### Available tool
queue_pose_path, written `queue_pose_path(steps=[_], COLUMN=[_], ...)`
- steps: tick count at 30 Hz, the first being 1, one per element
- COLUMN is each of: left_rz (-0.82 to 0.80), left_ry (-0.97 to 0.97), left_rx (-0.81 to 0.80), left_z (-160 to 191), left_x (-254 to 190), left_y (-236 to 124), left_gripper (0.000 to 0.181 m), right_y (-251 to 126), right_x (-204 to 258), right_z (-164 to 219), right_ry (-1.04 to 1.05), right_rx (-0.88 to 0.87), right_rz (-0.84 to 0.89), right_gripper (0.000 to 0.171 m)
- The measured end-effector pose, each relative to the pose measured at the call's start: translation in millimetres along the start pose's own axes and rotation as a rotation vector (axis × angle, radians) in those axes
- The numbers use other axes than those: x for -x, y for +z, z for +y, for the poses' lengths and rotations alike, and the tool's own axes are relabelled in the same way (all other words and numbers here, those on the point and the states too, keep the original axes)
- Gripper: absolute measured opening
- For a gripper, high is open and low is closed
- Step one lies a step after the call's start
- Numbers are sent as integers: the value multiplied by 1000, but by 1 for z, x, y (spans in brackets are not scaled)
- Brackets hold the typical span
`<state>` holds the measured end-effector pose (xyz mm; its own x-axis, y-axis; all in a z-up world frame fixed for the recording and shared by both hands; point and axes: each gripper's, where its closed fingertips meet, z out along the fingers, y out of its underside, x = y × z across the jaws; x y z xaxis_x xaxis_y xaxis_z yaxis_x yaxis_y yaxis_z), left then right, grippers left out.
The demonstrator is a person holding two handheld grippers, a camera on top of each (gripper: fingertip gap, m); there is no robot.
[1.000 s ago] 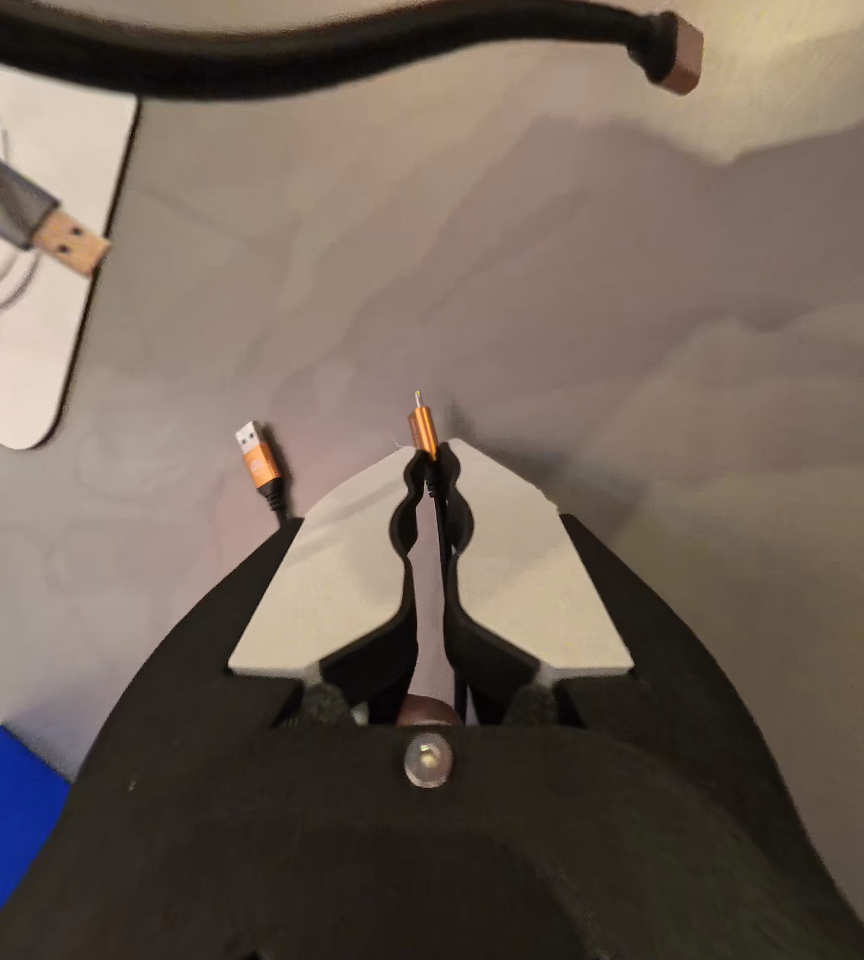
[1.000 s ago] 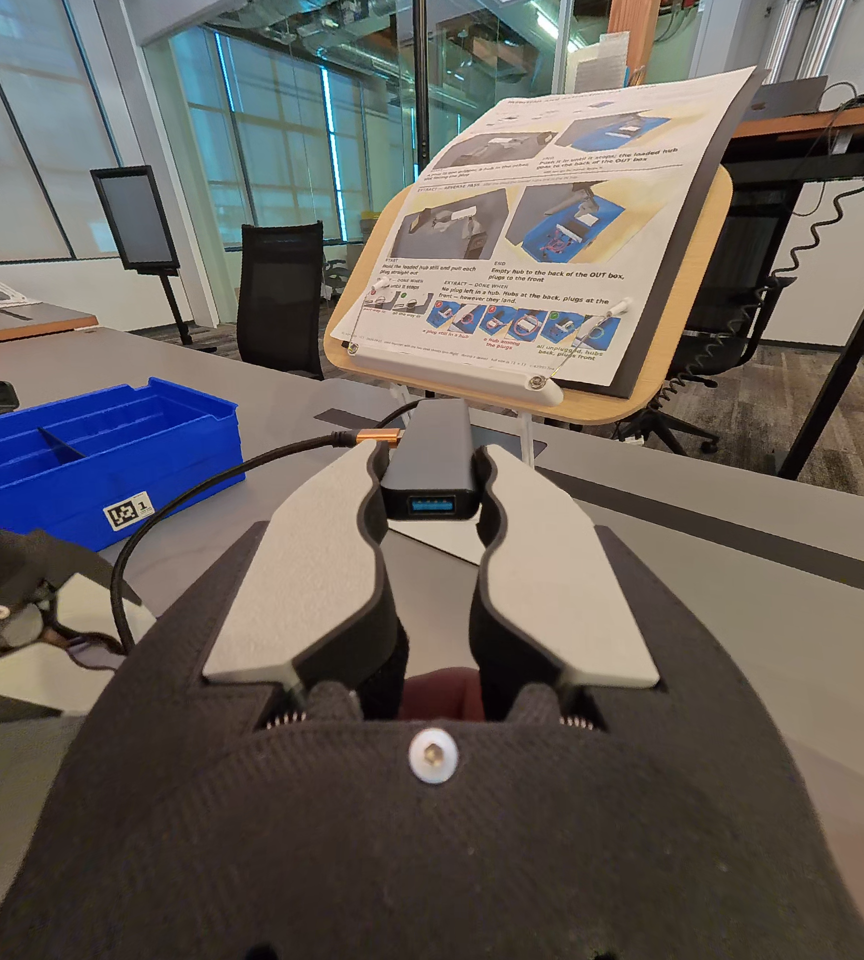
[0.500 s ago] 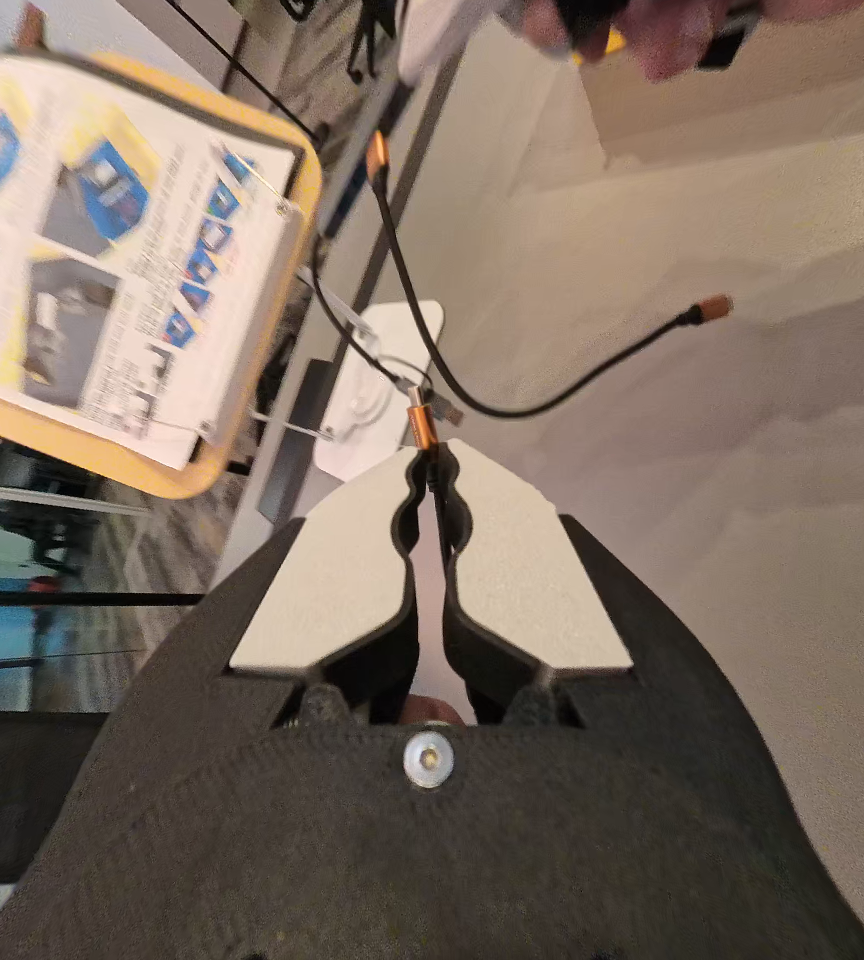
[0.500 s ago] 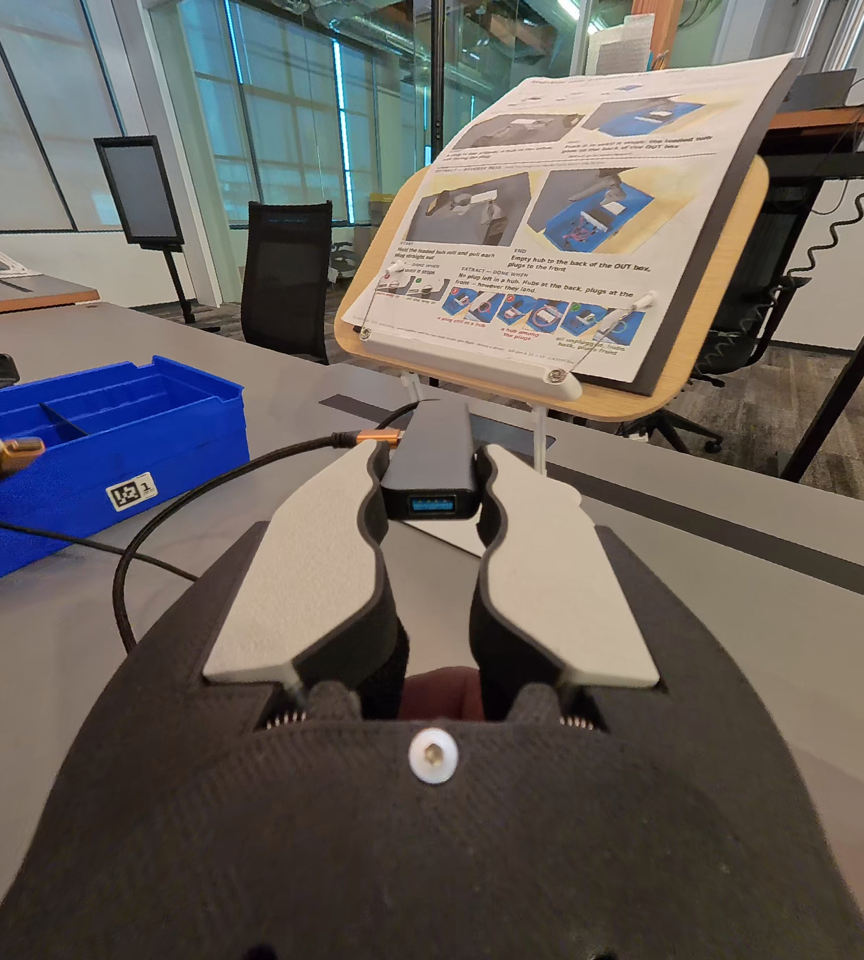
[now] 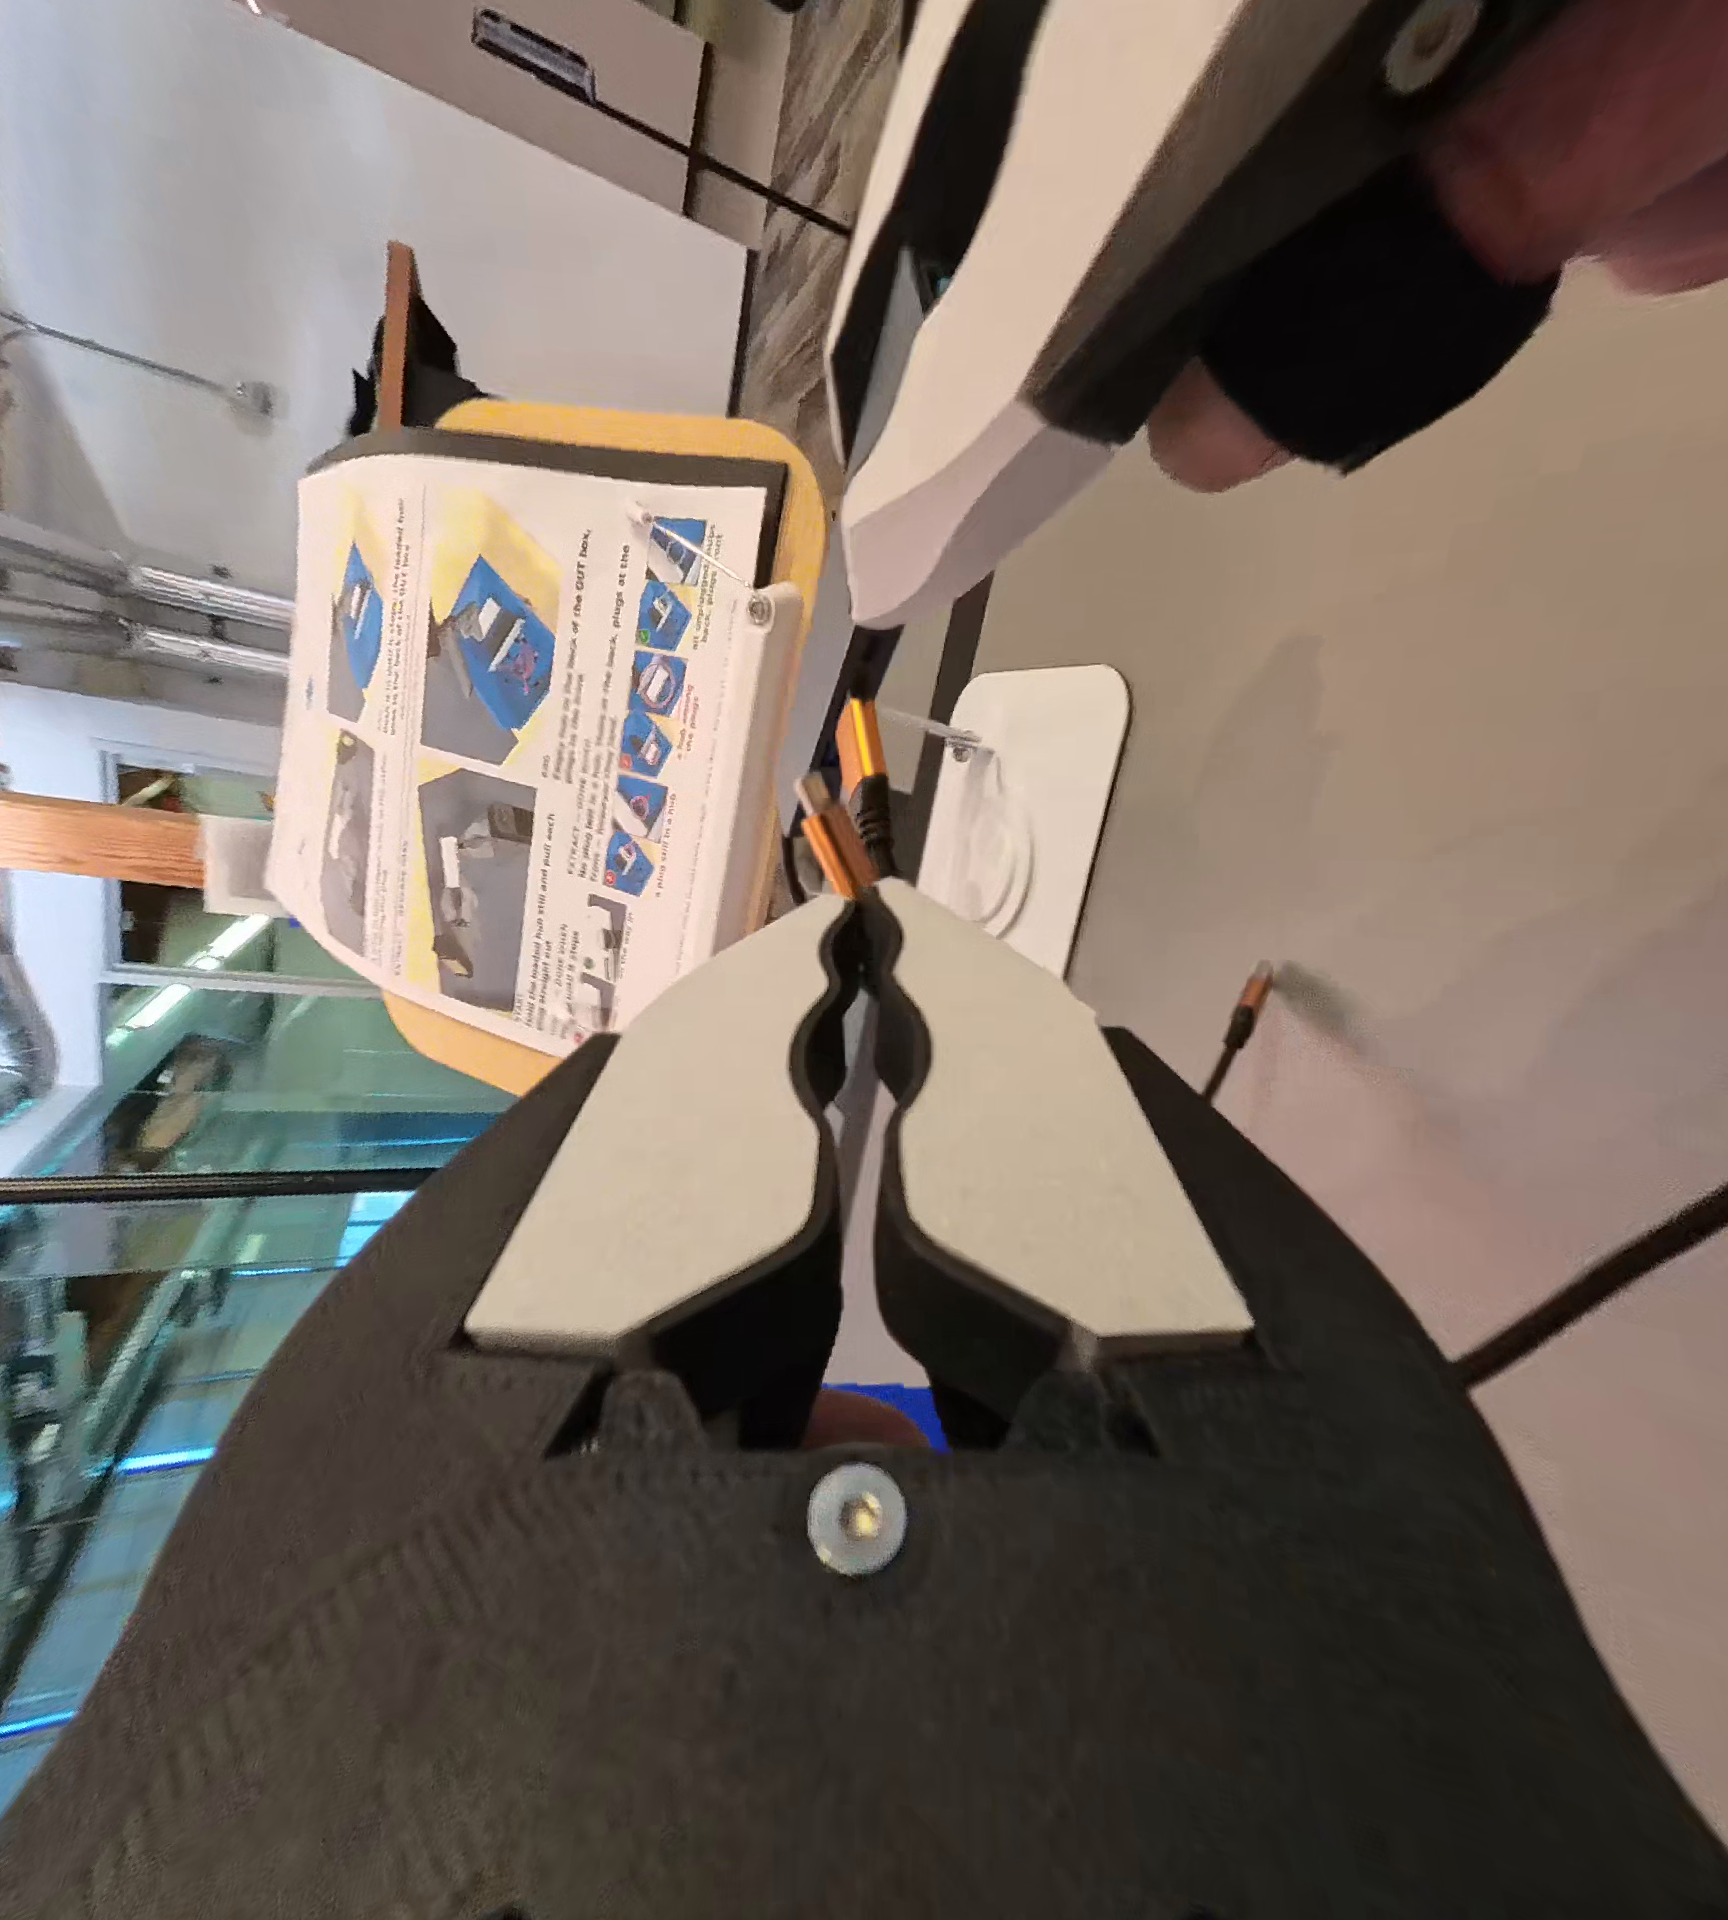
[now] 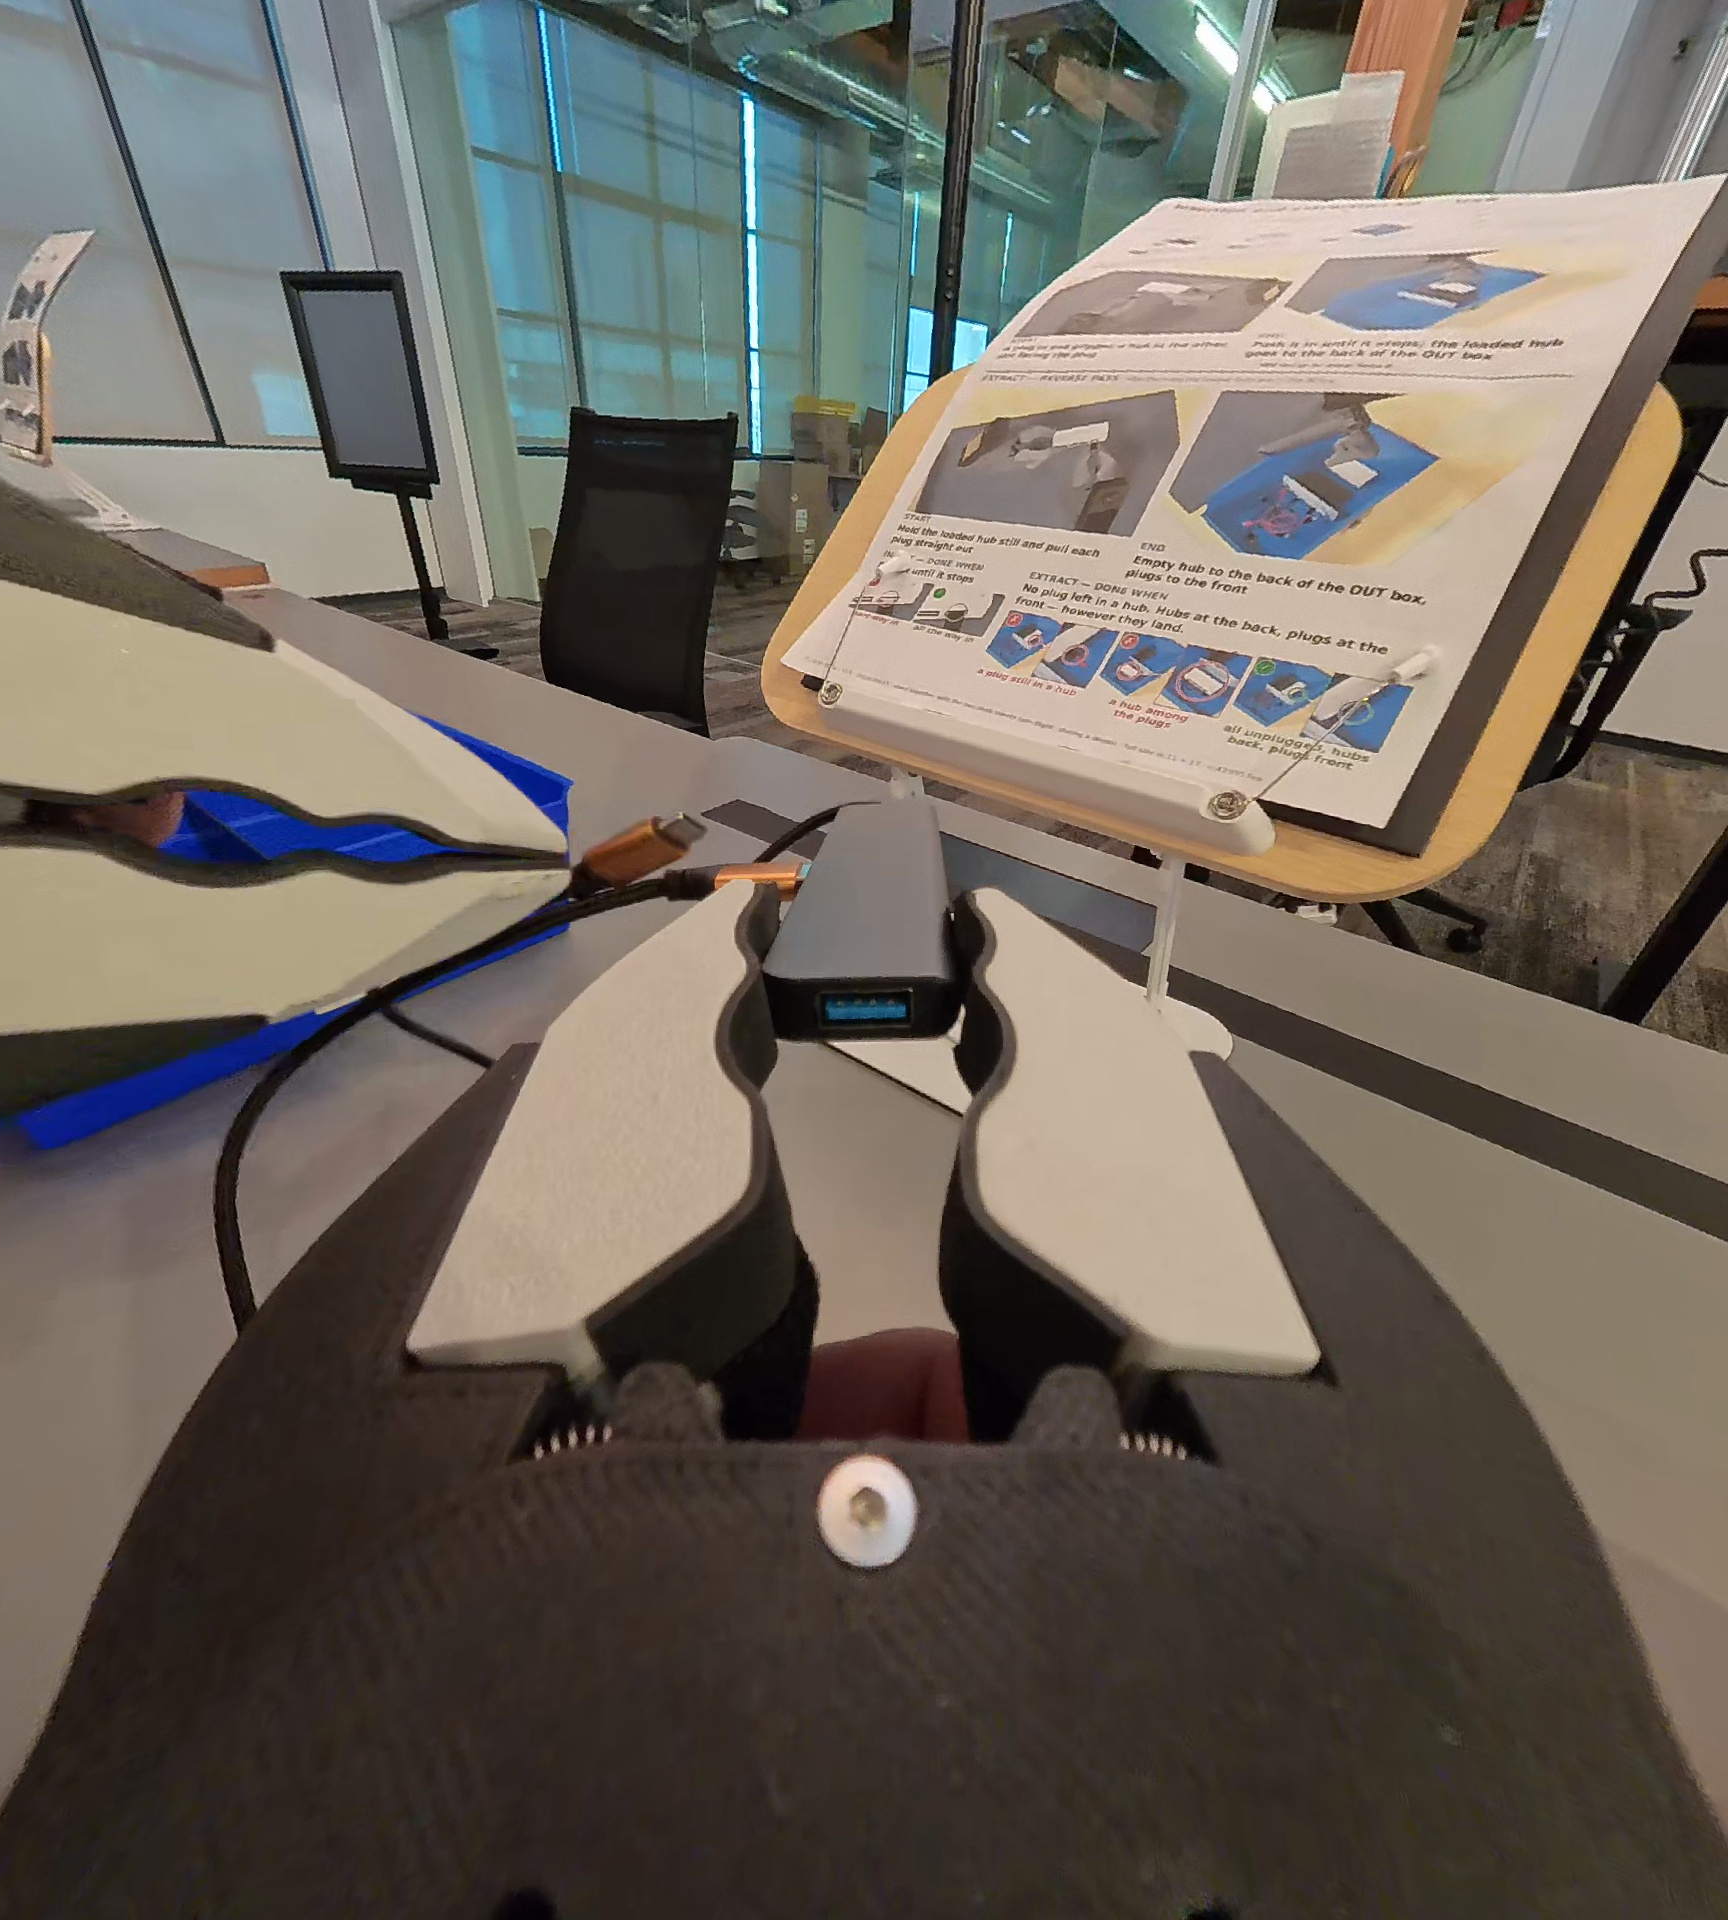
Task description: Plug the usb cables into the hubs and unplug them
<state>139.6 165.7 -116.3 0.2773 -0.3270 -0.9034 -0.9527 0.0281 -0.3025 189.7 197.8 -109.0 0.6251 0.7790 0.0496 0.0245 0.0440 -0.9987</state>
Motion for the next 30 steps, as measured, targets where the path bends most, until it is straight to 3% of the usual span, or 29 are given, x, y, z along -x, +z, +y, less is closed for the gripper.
queue_pose_path(steps=[8, 13, 17, 21, 25, 27, 29, 30], left_rz=[25, 175, 399, 519, 541, 474, 480, 499], left_ry=[18, -182, -275, -293, -261, -224, -252, -275], left_rx=[-19, 72, 100, 80, 122, 149, 178, 179], left_z=[4, 67, 94, 85, 70, 67, 65, 64], left_x=[-8, -8, -56, -116, -158, -162, -170, -174], left_y=[6, -6, -11, 3, 30, 47, 58, 62], left_gripper=[0, 5, 16, 29, 42, 46, 46, 29], right_y=[1, -5, -10, -18, -26, -29, -31, -32], right_x=[2, -23, -42, -59, -73, -79, -83, -85], right_z=[3, 4, 3, -5, -8, -7, -7, -7], right_ry=[-6, 2, 11, 7, 25, 36, 49, 55], right_rx=[21, 23, 14, -12, -23, -27, -32, -34], right_rz=[20, 87, 151, 219, 253, 262, 267, 268], right_gripper=[31, 31, 32, 31, 31, 32, 32, 32])
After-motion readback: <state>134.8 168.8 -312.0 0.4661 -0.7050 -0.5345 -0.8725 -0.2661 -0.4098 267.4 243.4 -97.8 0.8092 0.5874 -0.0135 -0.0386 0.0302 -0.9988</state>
